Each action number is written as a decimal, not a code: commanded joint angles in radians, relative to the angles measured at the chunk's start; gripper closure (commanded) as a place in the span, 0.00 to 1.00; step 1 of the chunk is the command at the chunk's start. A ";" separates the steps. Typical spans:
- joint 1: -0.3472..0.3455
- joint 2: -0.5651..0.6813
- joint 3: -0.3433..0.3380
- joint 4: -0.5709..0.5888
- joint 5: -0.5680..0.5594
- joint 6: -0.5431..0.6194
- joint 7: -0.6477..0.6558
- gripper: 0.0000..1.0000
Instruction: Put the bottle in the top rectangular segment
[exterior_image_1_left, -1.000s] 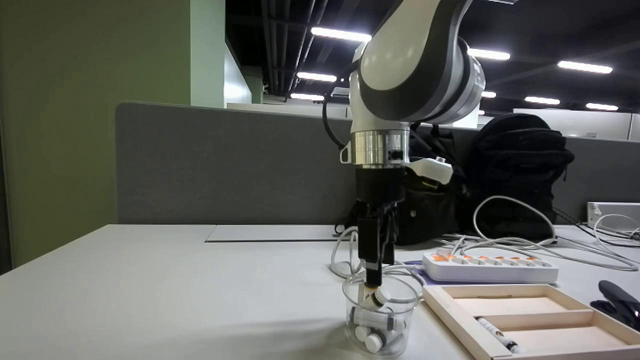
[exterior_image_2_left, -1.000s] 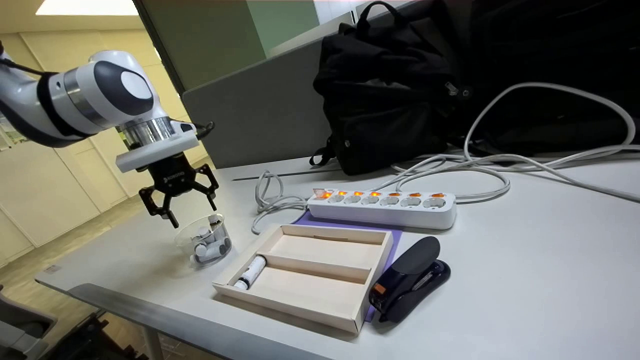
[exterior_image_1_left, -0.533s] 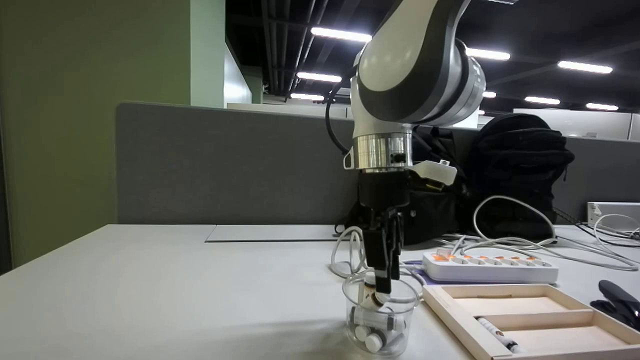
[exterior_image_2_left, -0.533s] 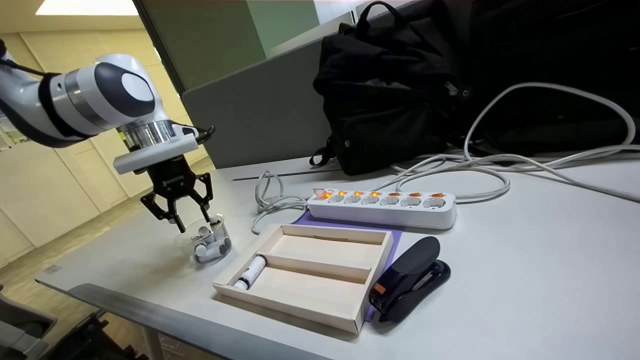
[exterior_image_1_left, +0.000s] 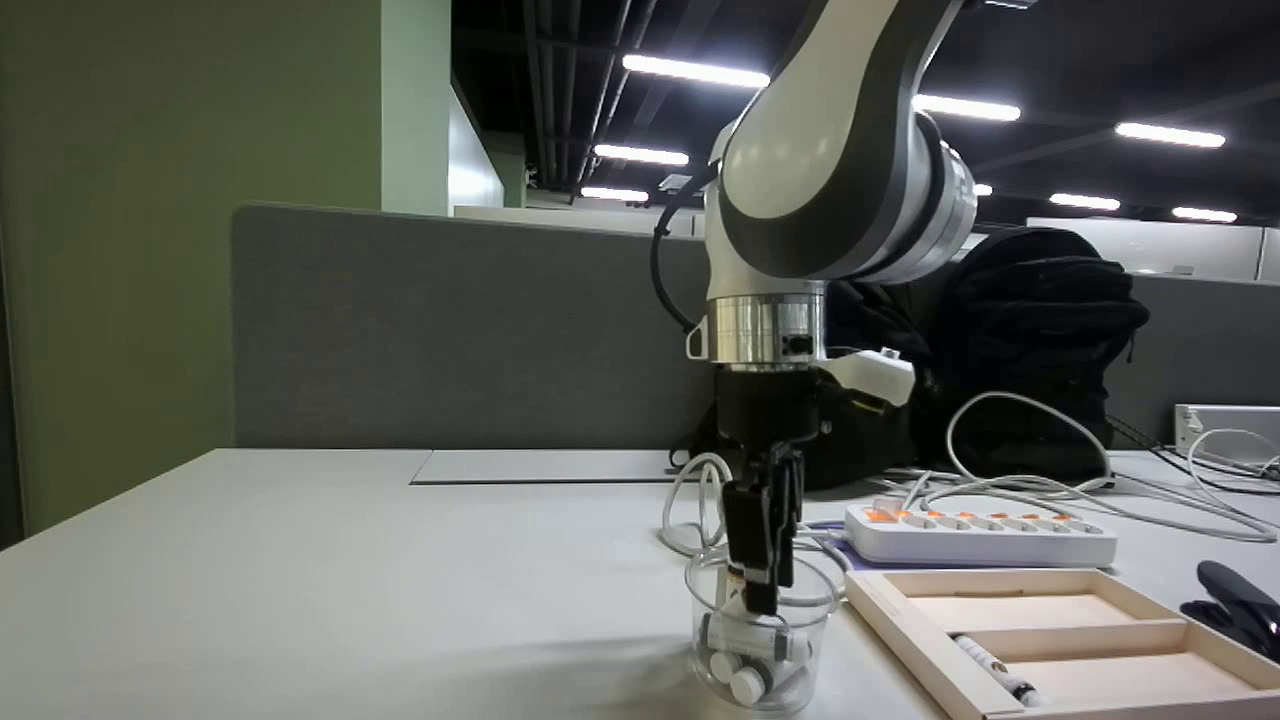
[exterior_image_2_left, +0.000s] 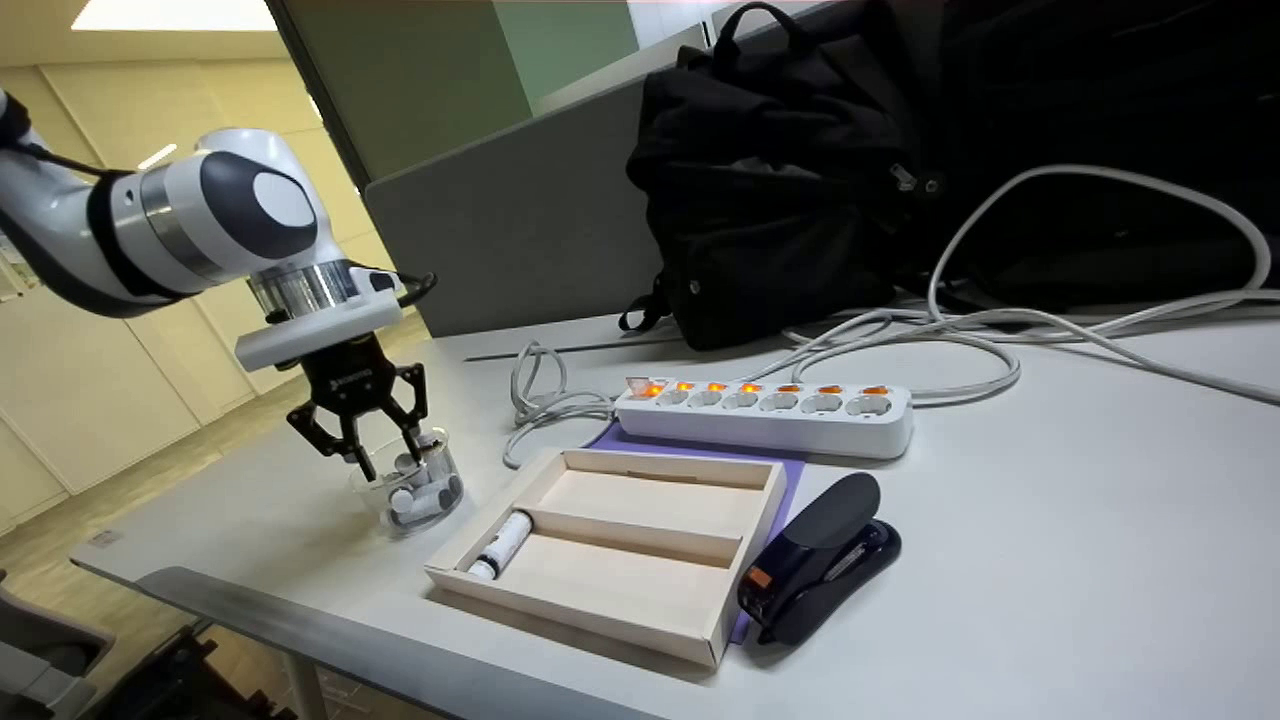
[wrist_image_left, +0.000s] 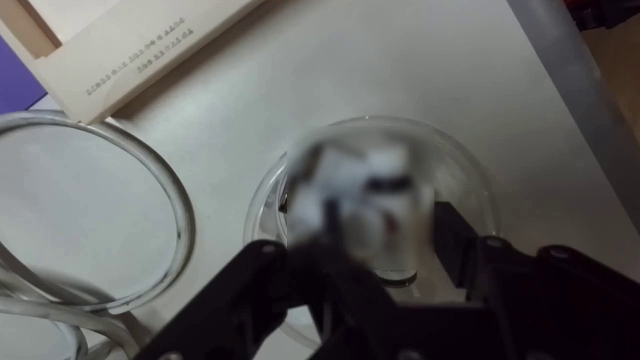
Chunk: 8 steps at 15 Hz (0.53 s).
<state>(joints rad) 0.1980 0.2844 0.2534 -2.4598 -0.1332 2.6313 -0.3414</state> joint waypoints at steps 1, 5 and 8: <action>-0.006 0.014 0.001 -0.014 -0.015 0.055 0.000 0.72; -0.013 0.030 0.001 -0.016 -0.014 0.086 -0.005 0.95; -0.017 0.024 0.002 -0.007 -0.005 0.061 -0.001 0.94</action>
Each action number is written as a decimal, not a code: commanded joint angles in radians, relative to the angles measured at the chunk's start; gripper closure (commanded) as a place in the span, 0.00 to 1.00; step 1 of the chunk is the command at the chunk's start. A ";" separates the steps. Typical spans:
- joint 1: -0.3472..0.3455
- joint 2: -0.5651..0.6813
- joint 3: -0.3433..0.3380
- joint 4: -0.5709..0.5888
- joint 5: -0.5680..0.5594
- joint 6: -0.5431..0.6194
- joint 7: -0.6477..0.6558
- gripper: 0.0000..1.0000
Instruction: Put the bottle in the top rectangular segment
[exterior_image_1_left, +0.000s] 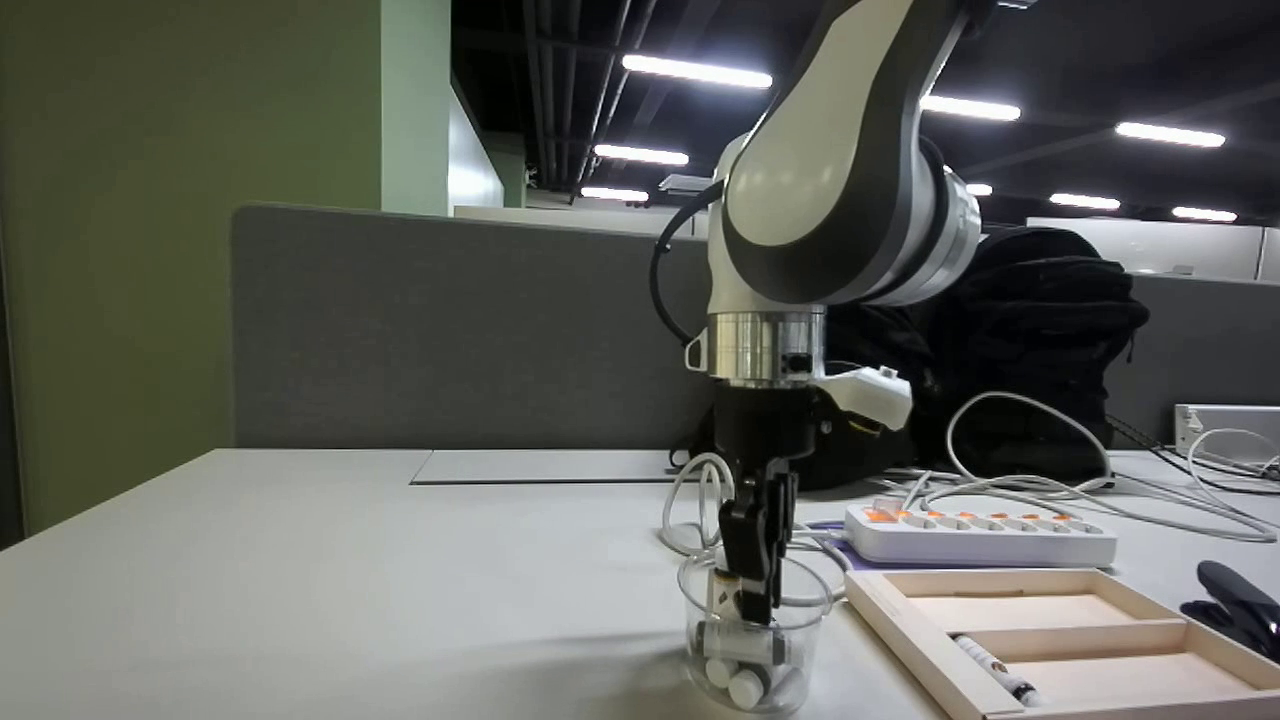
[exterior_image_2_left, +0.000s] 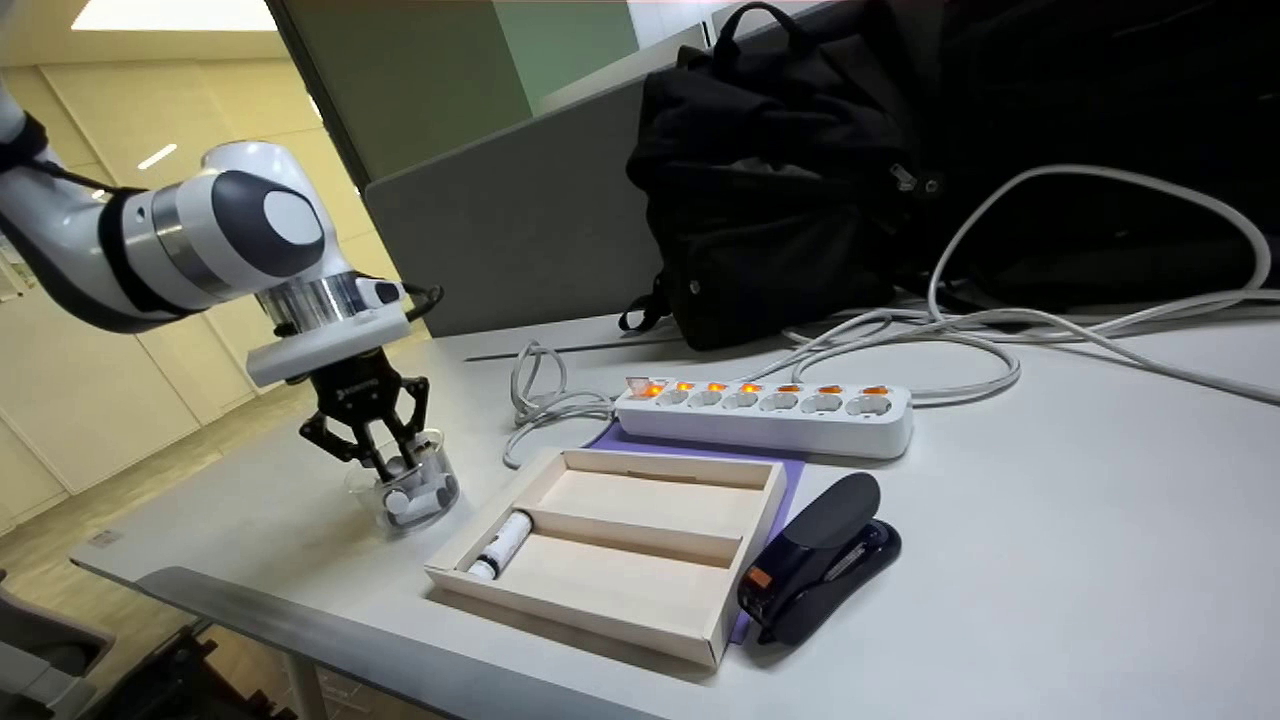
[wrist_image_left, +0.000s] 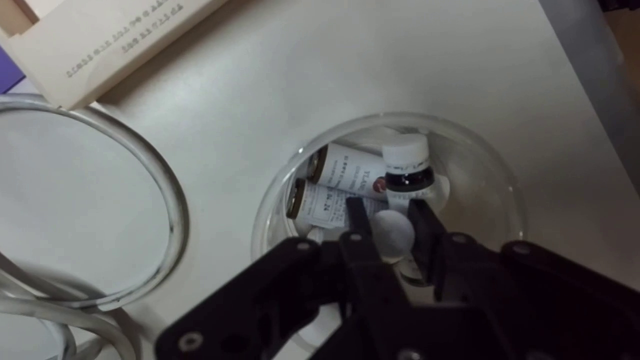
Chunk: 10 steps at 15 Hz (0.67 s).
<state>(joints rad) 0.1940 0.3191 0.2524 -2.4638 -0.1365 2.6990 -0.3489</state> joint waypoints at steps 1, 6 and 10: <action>-0.017 -0.020 0.008 0.006 0.010 -0.031 0.005 0.94; -0.057 -0.110 0.056 0.073 0.135 -0.219 -0.044 0.94; -0.054 -0.199 0.021 0.151 0.178 -0.440 -0.050 0.94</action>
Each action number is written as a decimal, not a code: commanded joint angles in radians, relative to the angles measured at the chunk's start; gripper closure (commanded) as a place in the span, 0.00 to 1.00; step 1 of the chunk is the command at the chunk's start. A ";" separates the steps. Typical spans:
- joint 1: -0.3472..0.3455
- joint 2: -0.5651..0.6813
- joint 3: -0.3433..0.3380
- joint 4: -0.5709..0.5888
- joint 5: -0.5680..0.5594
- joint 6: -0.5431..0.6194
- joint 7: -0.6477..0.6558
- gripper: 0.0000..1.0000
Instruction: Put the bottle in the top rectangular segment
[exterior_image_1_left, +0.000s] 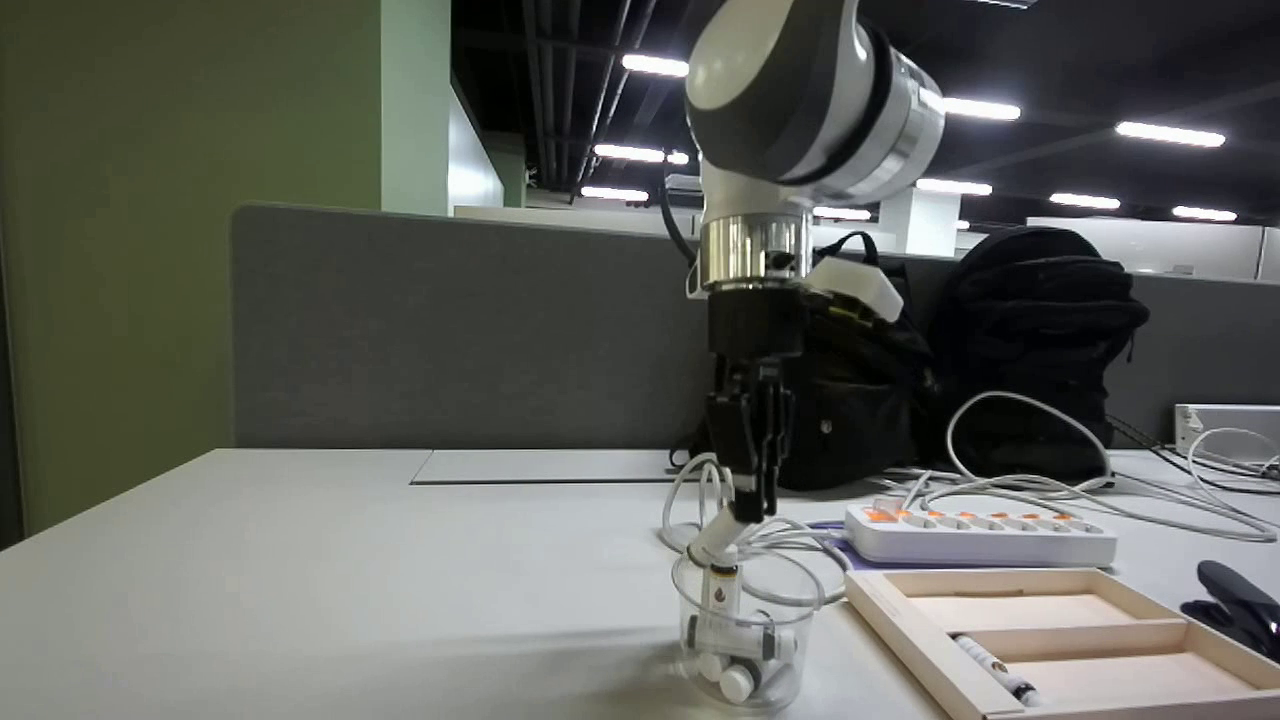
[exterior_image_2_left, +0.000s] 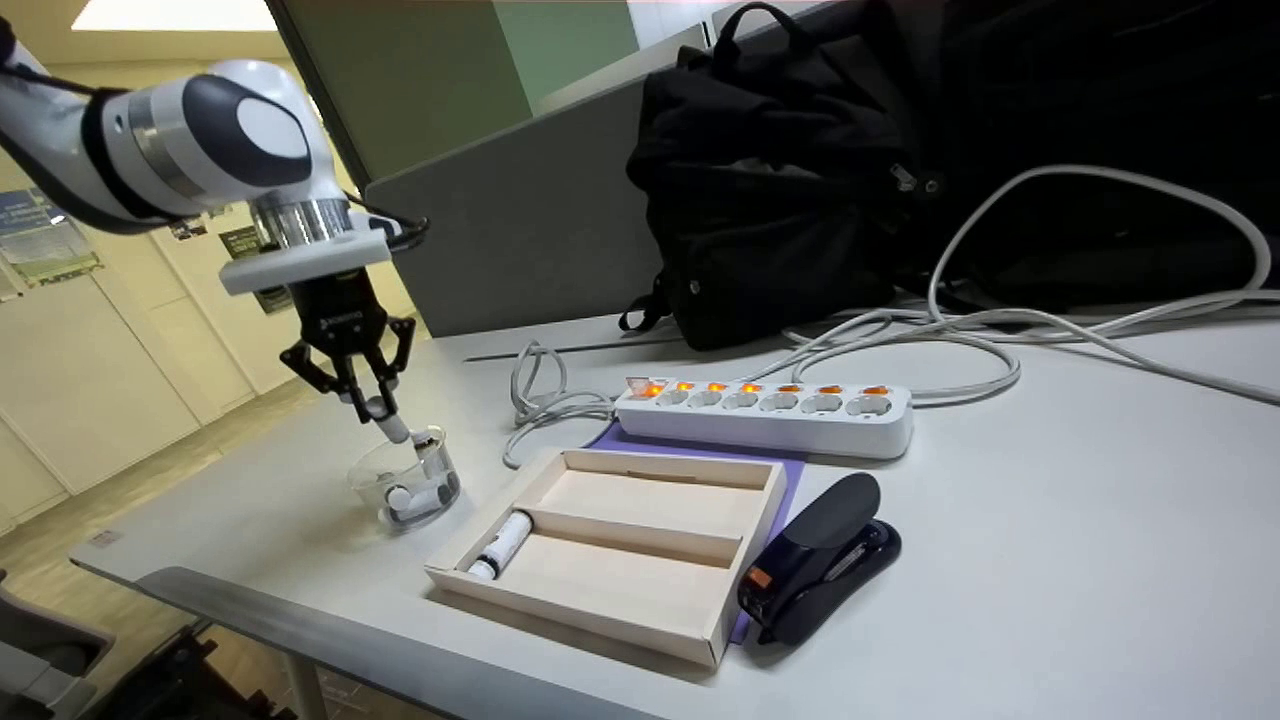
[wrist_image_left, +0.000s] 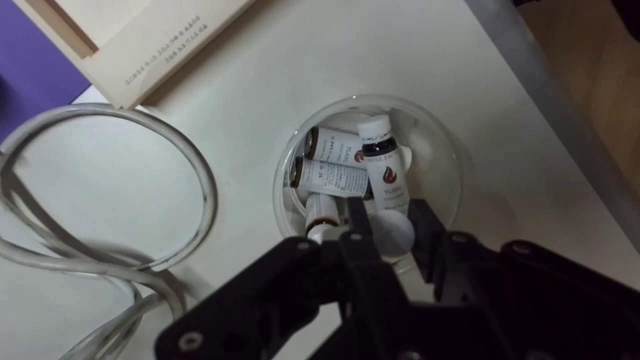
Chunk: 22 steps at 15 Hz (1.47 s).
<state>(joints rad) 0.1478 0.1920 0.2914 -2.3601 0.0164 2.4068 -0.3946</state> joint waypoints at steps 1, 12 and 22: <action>-0.006 -0.092 -0.033 0.062 0.011 -0.192 0.005 0.94; -0.044 -0.287 -0.170 -0.125 -0.183 -0.185 0.067 0.94; -0.117 -0.176 -0.253 -0.349 -0.723 0.353 0.473 0.94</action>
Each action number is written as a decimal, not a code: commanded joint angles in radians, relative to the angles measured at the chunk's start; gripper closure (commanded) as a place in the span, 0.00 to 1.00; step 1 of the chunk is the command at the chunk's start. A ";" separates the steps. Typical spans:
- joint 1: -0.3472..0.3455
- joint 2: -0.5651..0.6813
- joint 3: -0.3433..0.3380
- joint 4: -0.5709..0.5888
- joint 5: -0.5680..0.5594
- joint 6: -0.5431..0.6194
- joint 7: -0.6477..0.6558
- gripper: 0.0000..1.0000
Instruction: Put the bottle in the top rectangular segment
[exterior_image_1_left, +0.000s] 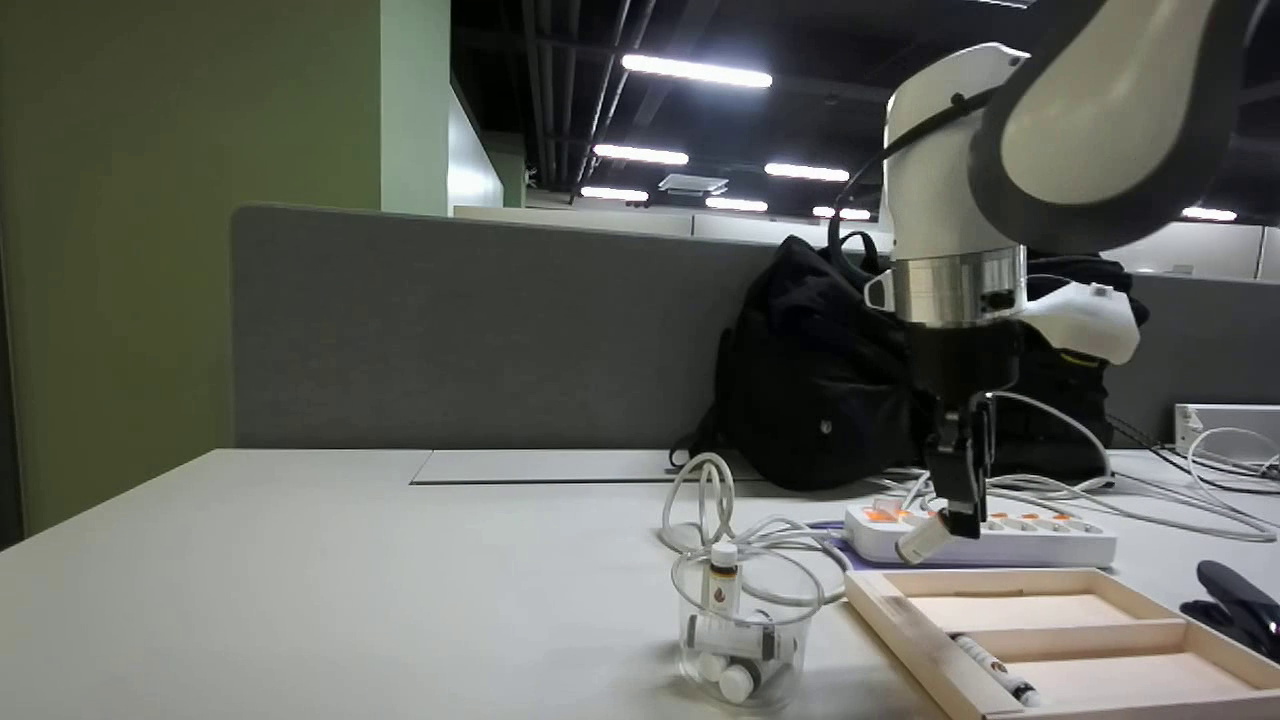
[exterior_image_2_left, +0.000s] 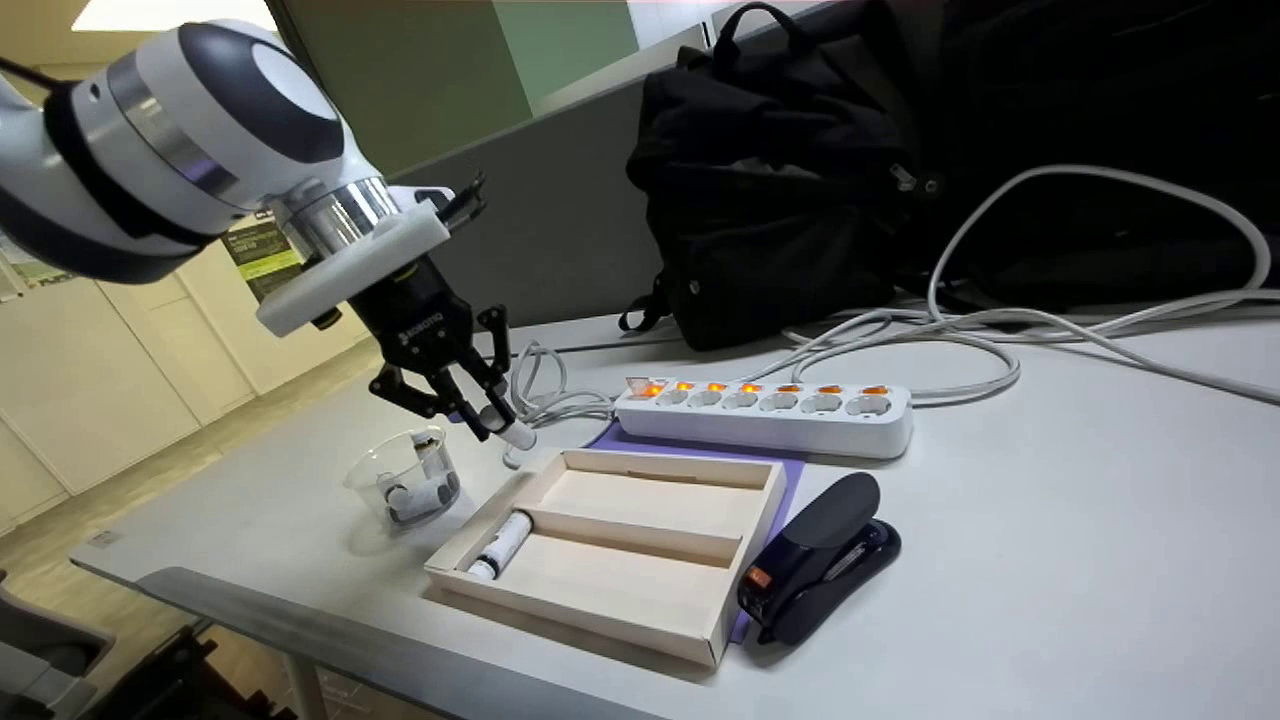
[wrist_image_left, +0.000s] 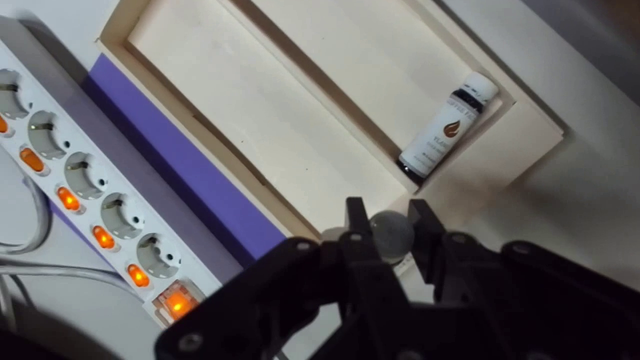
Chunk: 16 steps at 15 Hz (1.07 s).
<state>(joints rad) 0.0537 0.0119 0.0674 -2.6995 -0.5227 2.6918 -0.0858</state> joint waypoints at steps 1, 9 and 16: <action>-0.029 0.016 -0.042 -0.001 -0.243 0.079 0.214 0.94; -0.048 0.076 -0.103 0.011 -0.507 0.103 0.475 0.94; -0.042 0.129 -0.146 0.035 -0.764 0.106 0.697 0.94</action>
<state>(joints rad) 0.0079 0.1172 -0.0577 -2.6853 -1.1721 2.7876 0.4907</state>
